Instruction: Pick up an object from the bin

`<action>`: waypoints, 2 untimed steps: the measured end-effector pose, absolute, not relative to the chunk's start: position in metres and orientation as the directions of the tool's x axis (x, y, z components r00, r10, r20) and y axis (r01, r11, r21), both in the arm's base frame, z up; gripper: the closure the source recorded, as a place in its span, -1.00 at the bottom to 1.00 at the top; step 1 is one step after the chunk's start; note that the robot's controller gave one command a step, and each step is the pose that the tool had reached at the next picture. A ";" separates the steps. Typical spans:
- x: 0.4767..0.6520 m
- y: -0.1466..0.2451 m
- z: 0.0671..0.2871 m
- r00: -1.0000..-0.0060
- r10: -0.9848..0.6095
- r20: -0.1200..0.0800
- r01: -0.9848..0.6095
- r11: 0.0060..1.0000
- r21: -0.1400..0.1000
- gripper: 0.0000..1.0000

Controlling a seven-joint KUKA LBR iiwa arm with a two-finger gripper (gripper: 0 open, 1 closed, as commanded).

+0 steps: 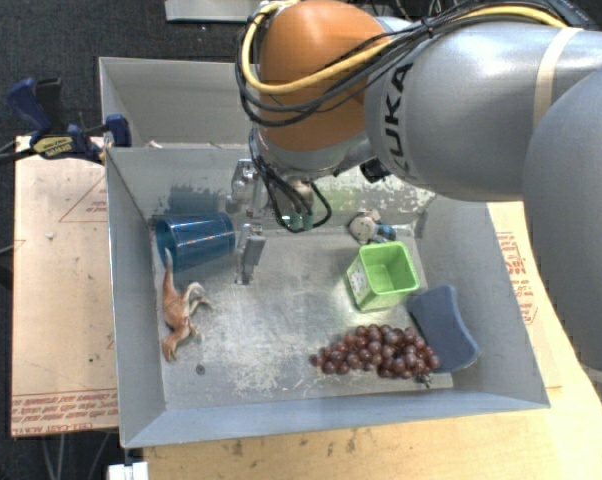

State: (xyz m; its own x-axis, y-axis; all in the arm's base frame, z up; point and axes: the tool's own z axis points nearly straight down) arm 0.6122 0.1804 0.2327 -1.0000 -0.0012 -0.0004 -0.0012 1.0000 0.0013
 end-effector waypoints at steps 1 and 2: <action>0.634 0.157 0.077 -0.992 0.129 -0.002 0.129 0.992 0.003 1.00; 0.634 0.158 0.077 -0.992 0.129 -0.003 0.129 0.992 0.003 1.00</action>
Offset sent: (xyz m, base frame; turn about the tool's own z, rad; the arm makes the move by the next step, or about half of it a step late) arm 0.0000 0.0000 0.0000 0.0000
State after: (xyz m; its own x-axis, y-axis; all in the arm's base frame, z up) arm 0.6338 0.1575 0.0774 -0.9917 0.1286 -0.0026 0.1286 0.9917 0.0031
